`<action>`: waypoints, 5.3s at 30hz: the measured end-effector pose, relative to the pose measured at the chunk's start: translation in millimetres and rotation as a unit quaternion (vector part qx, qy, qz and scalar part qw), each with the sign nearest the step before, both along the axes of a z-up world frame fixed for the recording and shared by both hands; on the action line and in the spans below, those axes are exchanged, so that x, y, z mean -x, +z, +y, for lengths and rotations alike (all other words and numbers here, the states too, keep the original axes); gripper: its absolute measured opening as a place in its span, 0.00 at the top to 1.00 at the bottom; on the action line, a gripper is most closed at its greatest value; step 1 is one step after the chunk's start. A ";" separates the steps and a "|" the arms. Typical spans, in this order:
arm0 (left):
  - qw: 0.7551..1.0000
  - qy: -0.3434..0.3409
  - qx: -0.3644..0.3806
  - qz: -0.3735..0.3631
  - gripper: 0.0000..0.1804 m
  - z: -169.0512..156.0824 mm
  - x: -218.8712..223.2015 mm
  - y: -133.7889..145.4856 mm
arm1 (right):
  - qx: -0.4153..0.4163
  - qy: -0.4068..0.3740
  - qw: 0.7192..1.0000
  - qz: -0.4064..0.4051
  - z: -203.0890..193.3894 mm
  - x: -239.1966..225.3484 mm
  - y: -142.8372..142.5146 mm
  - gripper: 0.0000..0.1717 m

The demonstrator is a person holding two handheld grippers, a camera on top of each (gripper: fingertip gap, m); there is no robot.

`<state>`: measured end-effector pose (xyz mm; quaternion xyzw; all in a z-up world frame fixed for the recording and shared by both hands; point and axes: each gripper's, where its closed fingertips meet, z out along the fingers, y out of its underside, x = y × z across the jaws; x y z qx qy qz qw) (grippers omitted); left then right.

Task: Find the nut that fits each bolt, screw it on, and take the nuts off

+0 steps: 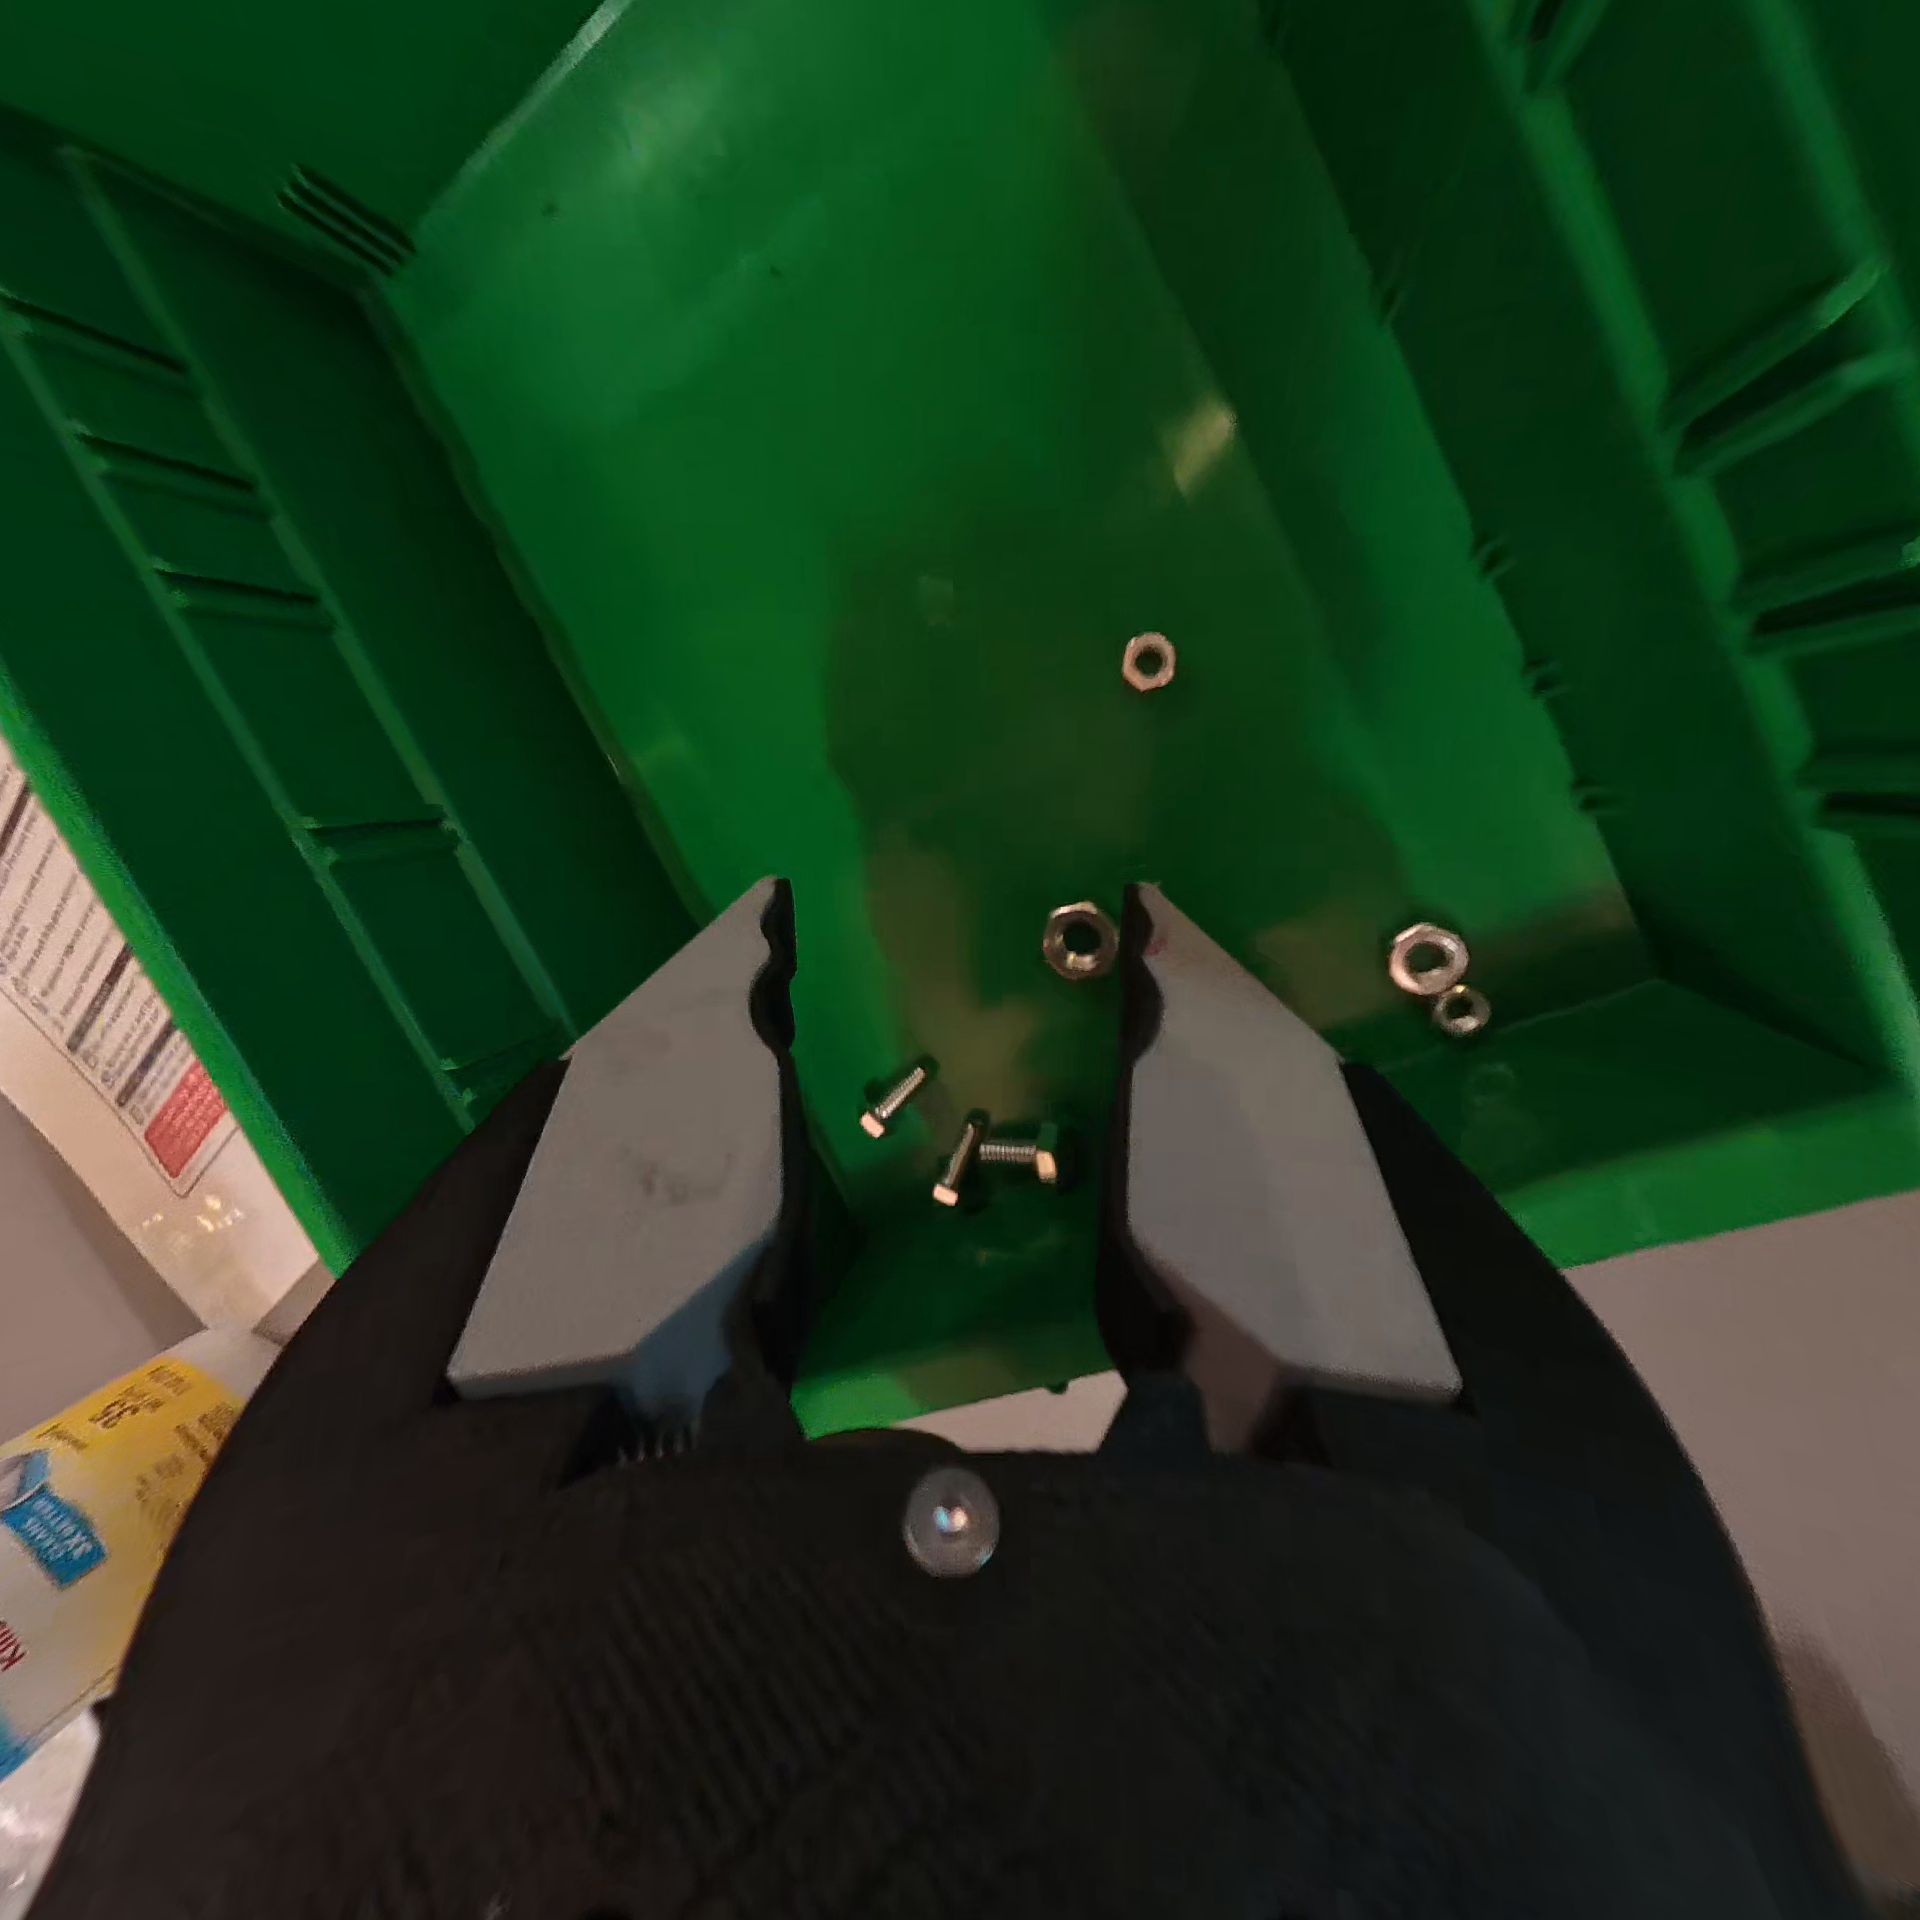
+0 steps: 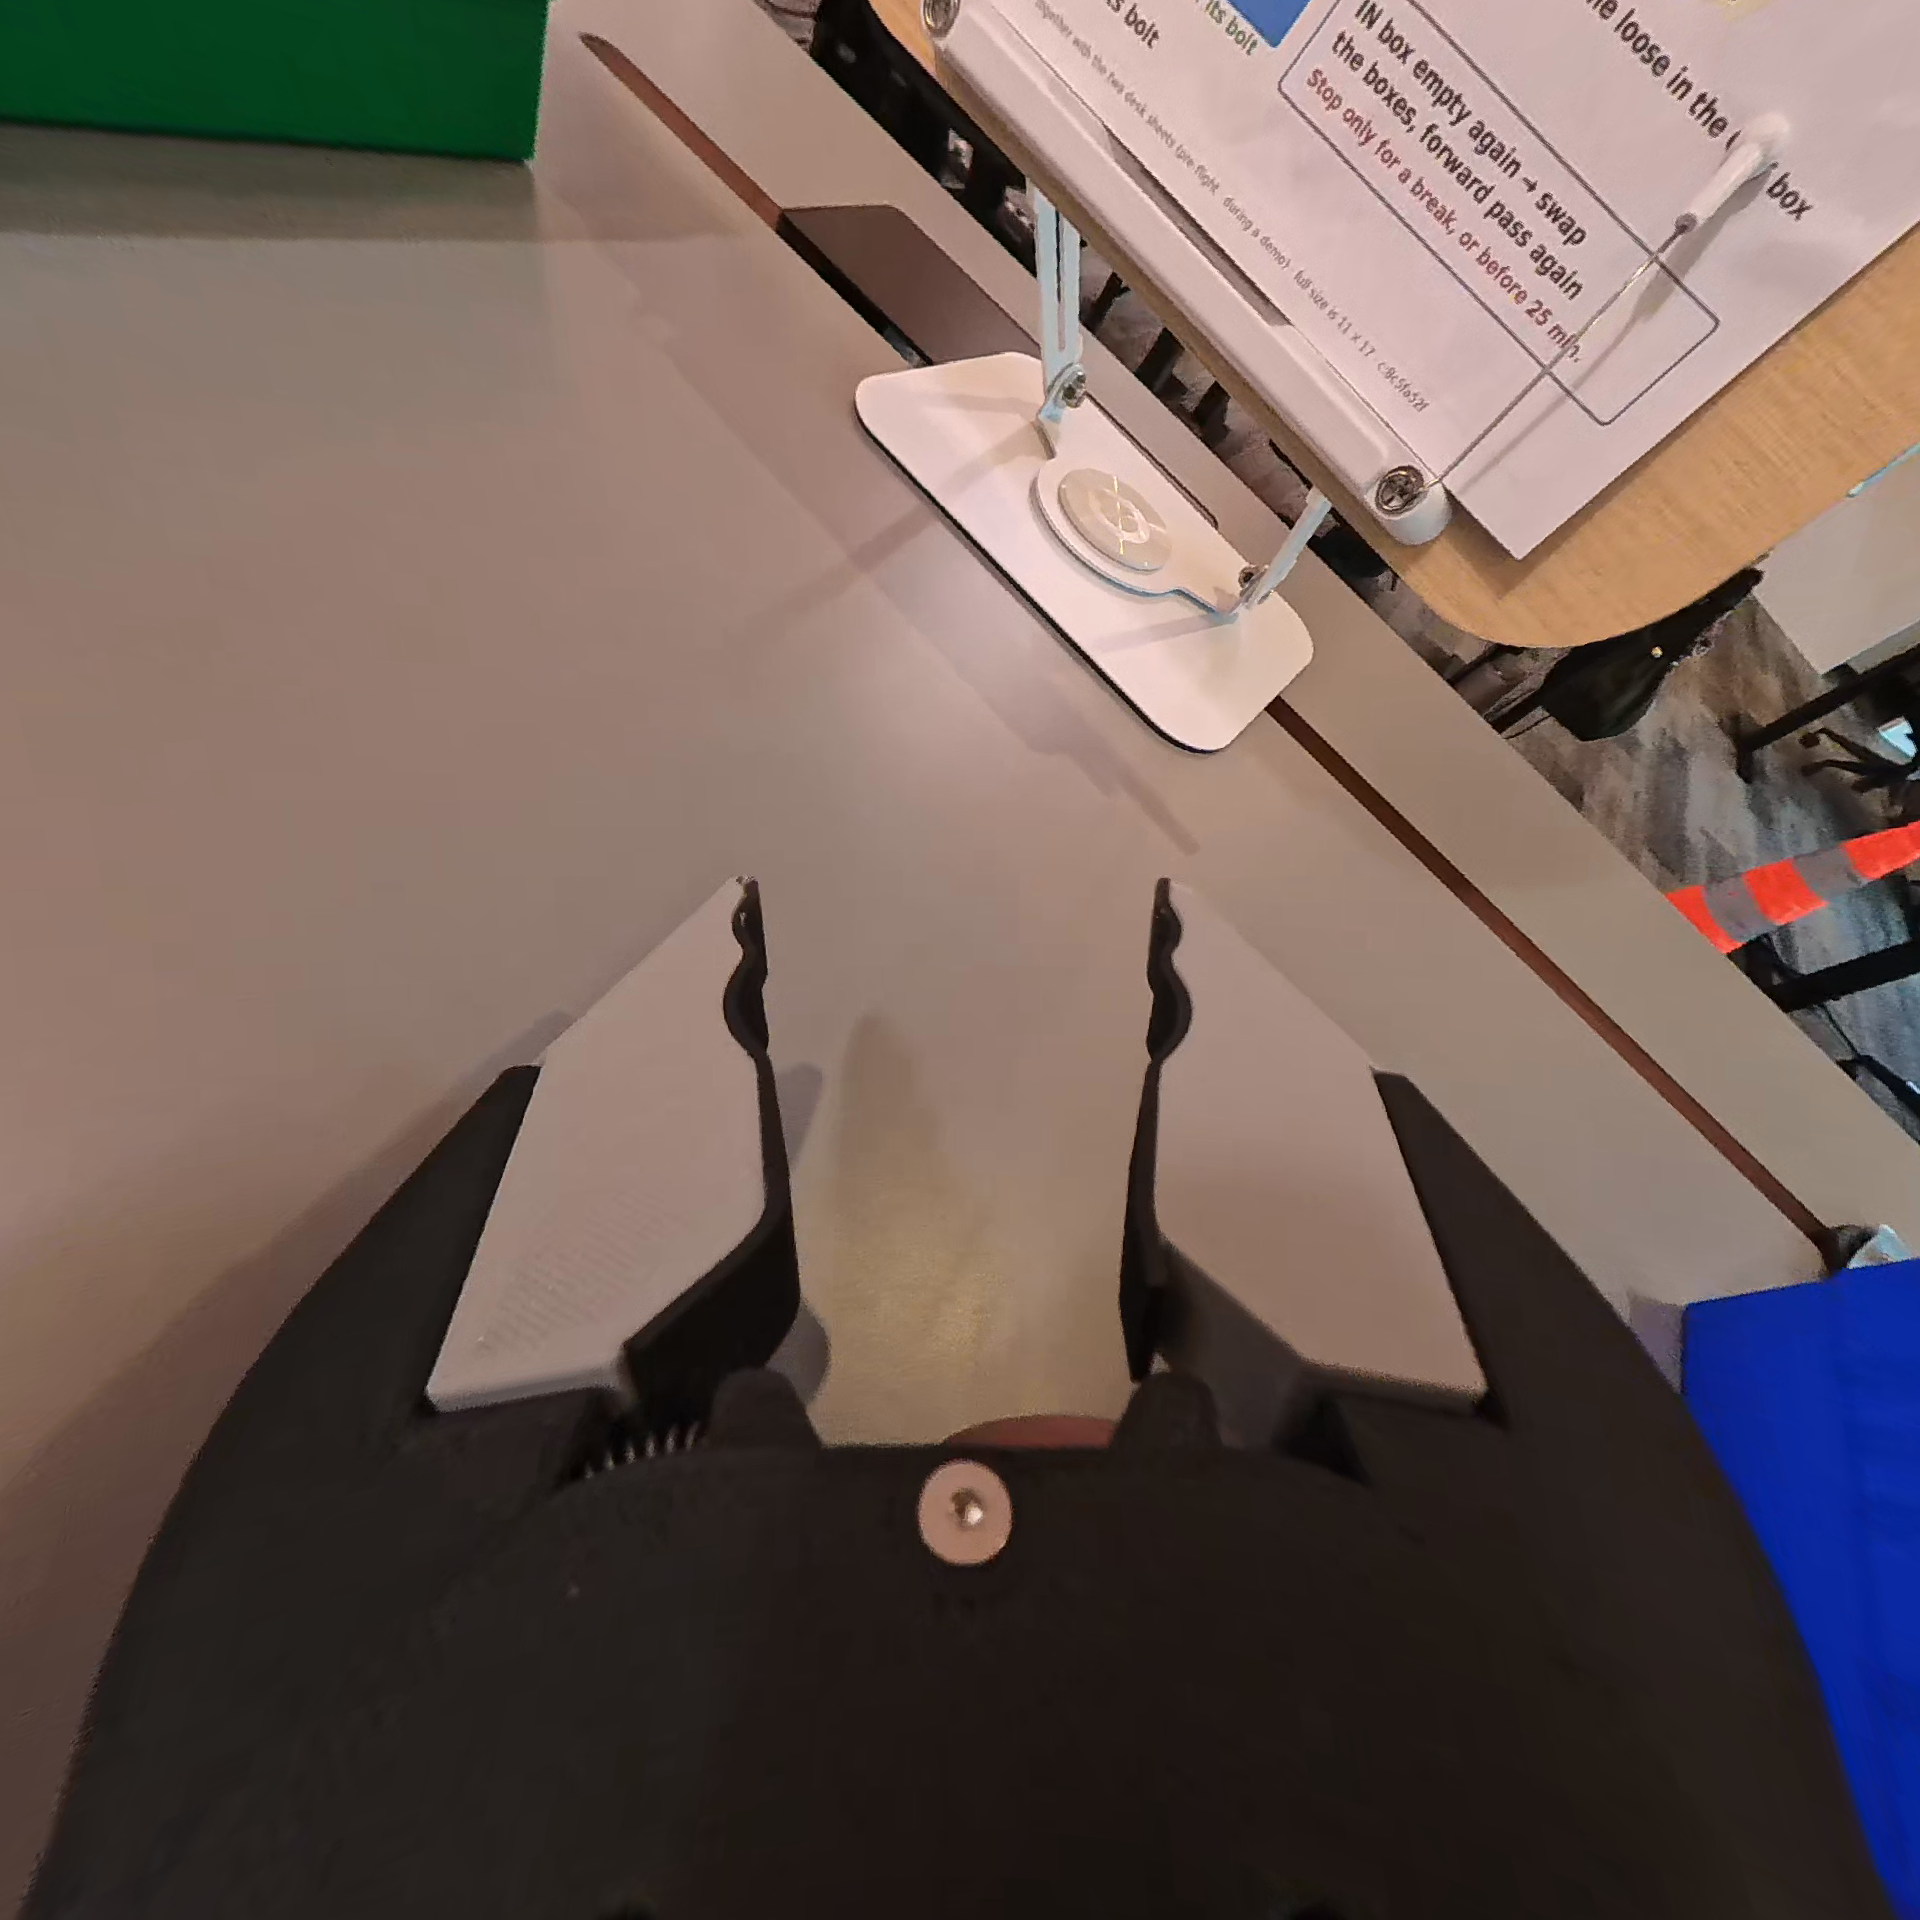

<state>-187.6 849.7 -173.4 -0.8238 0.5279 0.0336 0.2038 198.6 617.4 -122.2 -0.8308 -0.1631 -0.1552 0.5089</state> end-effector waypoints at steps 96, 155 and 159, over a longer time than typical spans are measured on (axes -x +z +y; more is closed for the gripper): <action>0.882 -0.363 0.099 -0.285 0.75 -281.0 -295.2 -12.8 | 0.106 0.315 0.913 0.238 -47.4 114.5 -14.3 0.96; 0.797 -0.425 0.155 -0.401 0.90 -311.5 -299.7 24.0 | 0.146 0.365 0.913 0.105 -64.4 109.2 19.2 0.92; 0.786 -0.426 0.171 -0.415 0.90 -318.4 -301.6 26.5 | 0.157 0.373 0.908 0.109 -66.4 111.6 20.0 0.92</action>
